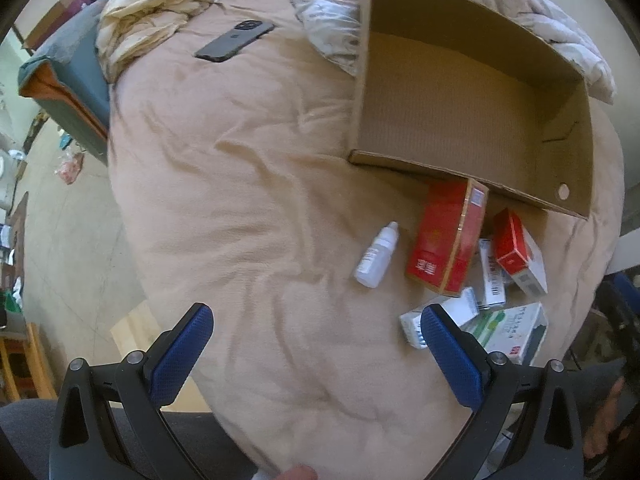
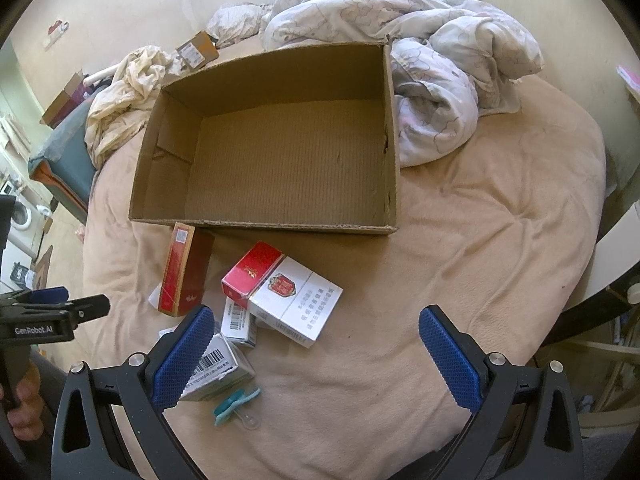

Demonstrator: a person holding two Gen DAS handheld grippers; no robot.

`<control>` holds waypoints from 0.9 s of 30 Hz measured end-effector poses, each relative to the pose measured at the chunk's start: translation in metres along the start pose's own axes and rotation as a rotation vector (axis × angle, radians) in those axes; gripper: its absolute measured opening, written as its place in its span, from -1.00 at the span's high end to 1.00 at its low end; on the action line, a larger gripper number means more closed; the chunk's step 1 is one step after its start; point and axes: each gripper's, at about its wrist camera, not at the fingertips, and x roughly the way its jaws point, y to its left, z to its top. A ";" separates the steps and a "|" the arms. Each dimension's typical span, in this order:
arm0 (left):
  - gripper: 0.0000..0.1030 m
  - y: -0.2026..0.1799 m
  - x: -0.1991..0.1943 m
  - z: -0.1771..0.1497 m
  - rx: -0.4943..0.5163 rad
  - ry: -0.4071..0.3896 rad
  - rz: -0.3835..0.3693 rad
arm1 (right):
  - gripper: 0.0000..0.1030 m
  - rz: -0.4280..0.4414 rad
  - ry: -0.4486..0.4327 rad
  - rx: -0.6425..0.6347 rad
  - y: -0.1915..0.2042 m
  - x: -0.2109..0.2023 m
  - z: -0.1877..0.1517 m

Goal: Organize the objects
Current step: 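Grasp the tall red-and-gold box with the left gripper and lift it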

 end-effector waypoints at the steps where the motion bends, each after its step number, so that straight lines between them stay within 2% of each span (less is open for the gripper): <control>1: -1.00 0.002 0.000 0.000 -0.002 0.006 0.004 | -1.00 0.000 -0.004 0.011 -0.002 -0.002 0.000; 7: -1.00 -0.002 0.000 -0.001 -0.018 0.045 -0.014 | -1.00 -0.004 0.047 0.075 -0.018 0.002 -0.002; 12: -1.00 -0.038 0.002 0.000 0.057 0.062 -0.043 | -1.00 0.036 0.087 0.142 -0.031 0.005 -0.006; 19: -0.99 -0.081 0.028 0.023 0.129 0.094 -0.029 | -1.00 0.067 0.094 0.171 -0.034 0.004 -0.007; 23: -0.81 -0.101 0.045 0.034 0.171 0.099 -0.002 | -1.00 0.060 0.093 0.160 -0.032 0.005 -0.005; 27: -0.79 -0.118 0.054 0.040 0.224 0.093 0.029 | -1.00 0.063 0.104 0.160 -0.032 0.007 -0.006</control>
